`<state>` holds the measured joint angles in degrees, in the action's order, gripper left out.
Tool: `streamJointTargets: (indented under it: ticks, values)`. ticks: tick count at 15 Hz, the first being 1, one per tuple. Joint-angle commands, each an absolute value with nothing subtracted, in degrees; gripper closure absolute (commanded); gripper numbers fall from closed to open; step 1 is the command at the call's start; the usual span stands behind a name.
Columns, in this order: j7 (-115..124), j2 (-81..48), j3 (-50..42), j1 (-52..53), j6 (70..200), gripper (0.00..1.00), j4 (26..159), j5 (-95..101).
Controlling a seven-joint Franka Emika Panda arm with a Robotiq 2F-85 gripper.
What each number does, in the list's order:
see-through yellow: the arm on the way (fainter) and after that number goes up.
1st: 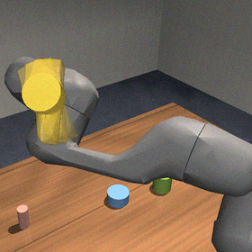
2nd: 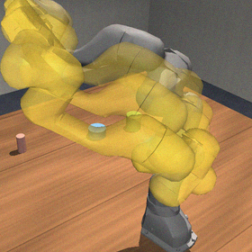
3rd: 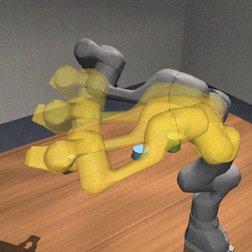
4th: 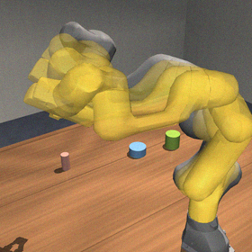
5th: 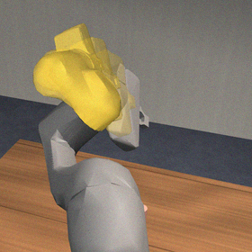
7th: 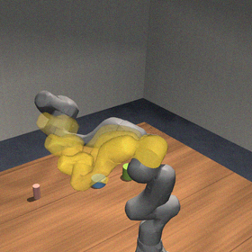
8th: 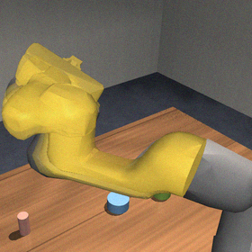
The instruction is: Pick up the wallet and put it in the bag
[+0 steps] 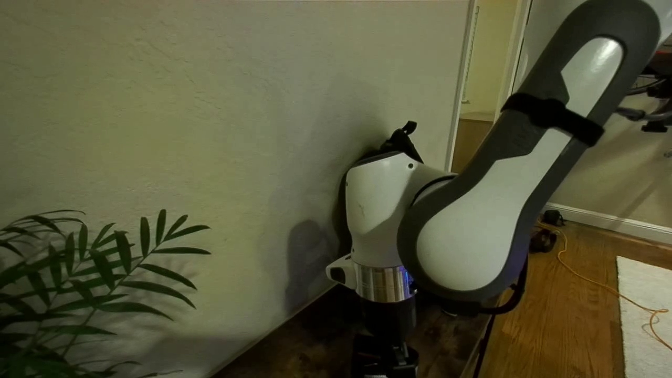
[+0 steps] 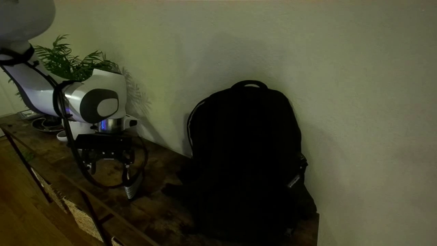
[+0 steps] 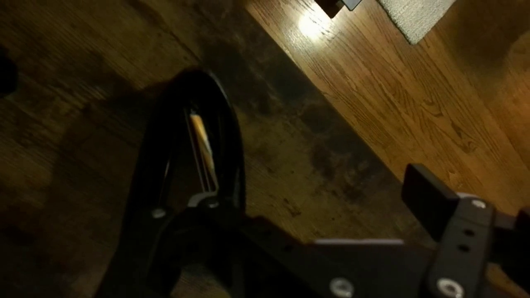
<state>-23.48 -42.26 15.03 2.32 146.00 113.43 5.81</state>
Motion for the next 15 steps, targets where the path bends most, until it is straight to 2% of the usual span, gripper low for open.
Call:
streamJointTargets:
  ticks: [1, 15]
  values:
    - [-22.75, -38.27, 15.29, 2.24, 148.04, 0.0, 118.29, 5.02]
    - [-21.77, -34.77, 14.03, 4.0, 152.6, 0.0, 118.7, 6.81]
